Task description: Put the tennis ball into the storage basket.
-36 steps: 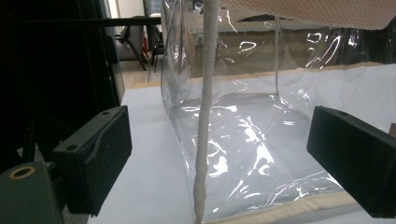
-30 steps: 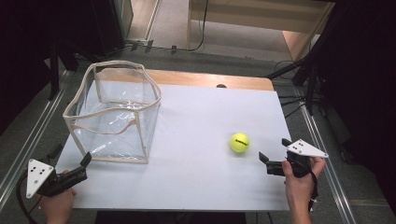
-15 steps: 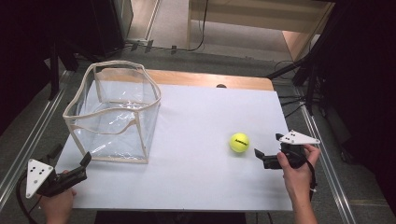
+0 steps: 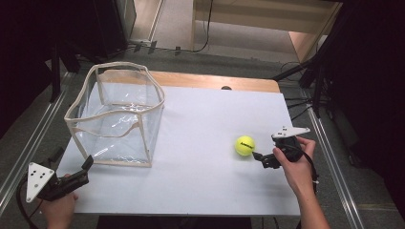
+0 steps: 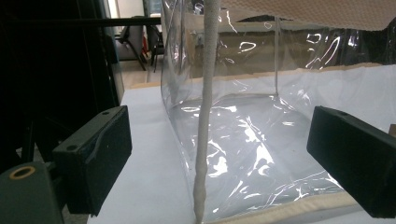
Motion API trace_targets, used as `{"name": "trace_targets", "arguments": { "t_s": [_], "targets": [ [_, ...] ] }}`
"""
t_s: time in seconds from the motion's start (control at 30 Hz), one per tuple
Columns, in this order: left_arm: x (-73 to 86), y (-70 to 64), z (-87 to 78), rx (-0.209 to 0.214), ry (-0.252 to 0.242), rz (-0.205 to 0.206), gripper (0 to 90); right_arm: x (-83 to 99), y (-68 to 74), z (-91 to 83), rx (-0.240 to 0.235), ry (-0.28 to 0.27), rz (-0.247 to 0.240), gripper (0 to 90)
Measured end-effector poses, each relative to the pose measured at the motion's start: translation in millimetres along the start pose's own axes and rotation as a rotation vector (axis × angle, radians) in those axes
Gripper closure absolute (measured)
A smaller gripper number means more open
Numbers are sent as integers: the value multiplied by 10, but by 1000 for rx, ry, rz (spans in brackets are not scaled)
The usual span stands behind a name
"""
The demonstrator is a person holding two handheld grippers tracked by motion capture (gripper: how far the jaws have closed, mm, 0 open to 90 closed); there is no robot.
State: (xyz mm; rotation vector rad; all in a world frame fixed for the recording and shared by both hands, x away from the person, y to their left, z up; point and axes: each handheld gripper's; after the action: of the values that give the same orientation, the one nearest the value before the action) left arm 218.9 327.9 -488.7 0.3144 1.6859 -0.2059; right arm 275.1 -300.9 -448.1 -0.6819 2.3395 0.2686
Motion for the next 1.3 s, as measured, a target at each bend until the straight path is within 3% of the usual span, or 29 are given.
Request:
{"name": "trace_targets", "arguments": {
  "t_s": [0.13, 0.5, 0.73, 0.87, 1.3],
  "targets": [
    [-1, 0, -2, 0, 2, 4, 69, -73, -6, 79, -17, 35, -37, 0],
    [0, 1, -4, 1, 1, 10, 69, -233, 35, 250, -42, 124, -78, 0],
    [-1, 1, -5, 0, 2, 9, 69, -283, 31, 323, -48, 167, -80, 0],
    [-1, 2, -6, 0, 2, 8, 69, -320, 28, 368, -88, 190, -72, 0],
    [-2, 5, -9, 1, 2, 5, 69, -402, 96, 483, -96, 250, -100, 0]
  ]
}}
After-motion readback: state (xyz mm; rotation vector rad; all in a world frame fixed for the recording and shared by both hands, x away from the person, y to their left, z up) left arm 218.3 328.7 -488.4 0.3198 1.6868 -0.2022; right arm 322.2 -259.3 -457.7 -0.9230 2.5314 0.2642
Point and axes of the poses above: each handheld gripper's, and its own axes: z roughly forward along the jaws, x roughly out of its underside, y roughly to its left, and after that the axes turned 1 degree about x, right-handed
